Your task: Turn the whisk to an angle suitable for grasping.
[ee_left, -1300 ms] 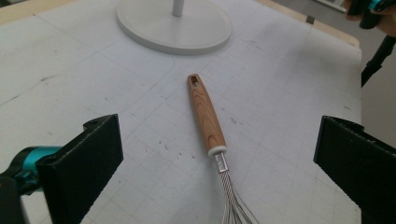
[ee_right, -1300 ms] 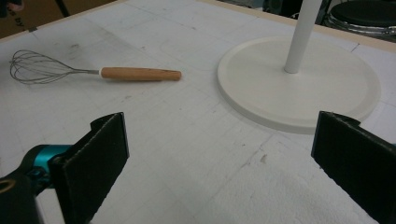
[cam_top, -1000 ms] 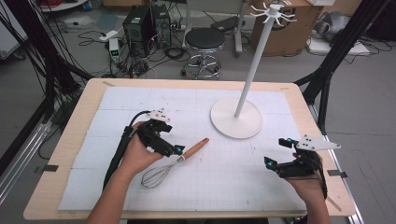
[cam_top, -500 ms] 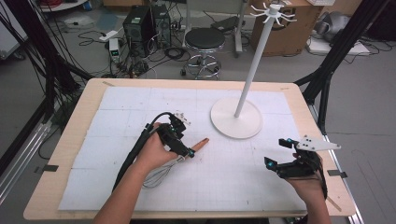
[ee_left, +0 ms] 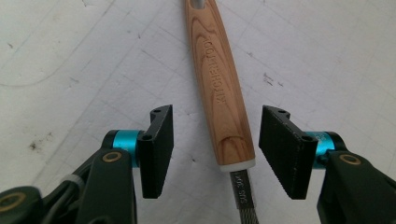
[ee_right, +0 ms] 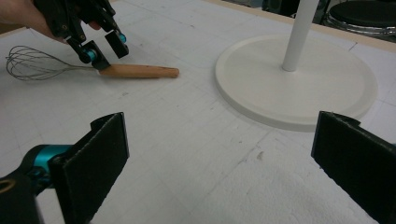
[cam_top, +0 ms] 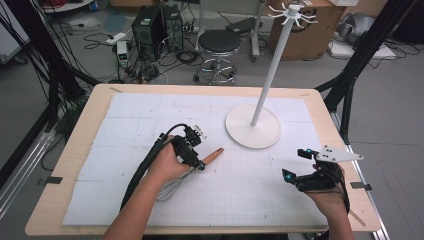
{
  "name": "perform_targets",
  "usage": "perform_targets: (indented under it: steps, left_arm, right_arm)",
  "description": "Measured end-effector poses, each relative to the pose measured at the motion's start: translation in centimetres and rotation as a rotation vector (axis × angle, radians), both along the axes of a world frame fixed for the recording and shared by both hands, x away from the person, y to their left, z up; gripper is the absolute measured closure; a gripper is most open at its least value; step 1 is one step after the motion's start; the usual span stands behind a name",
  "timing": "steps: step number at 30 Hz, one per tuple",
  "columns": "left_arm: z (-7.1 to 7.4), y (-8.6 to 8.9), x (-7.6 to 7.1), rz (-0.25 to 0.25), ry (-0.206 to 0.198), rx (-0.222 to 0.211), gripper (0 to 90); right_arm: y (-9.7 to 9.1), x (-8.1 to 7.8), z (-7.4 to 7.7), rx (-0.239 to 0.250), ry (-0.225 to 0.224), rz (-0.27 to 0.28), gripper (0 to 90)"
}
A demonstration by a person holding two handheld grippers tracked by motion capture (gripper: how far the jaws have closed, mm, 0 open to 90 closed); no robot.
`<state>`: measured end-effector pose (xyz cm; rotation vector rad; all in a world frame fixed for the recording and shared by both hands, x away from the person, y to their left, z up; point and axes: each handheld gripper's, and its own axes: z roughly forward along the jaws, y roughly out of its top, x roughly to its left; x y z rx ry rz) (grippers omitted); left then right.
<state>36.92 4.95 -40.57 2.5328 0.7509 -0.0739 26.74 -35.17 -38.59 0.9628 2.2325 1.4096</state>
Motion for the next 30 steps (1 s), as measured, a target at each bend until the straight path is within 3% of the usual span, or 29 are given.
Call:
perform_targets:
  steps: [6, 8, 12, 21, 25, 30]
  left_arm:
    - [-0.4, -0.4, -0.1, -0.01, 0.015, 0.023, 48.5]
    - [-1.0, -0.8, -0.2, -0.024, 0.027, 0.071, 50.6]
    - [-1.0, -1.2, -0.5, -0.034, 0.01, 0.11, 54.2]
    - [-0.9, -1.7, -1.0, -0.073, 0.047, 0.086, 60.5]
    - [-0.9, -2.4, -1.2, -0.089, 0.023, 0.124, 62.3]
    - [-0.9, -2.5, -1.2, -0.085, 0.016, 0.12, 61.7]
  right_arm:
    - [0.1, 0.0, 0.0, -0.001, 0.001, 0.0, 2.9]
    - [0.1, 0.0, 0.0, -0.005, 0.0, 0.001, 2.9]
    - [0.2, 0.0, 0.0, -0.007, -0.001, 0.001, 2.9]
    - [0.3, 0.0, 0.0, -0.01, 0.0, 0.0, 2.9]
    - [0.5, 0.0, -0.1, -0.014, 0.005, 0.004, 2.9]
    - [0.7, 0.0, -0.1, -0.019, 0.005, 0.01, 2.9]
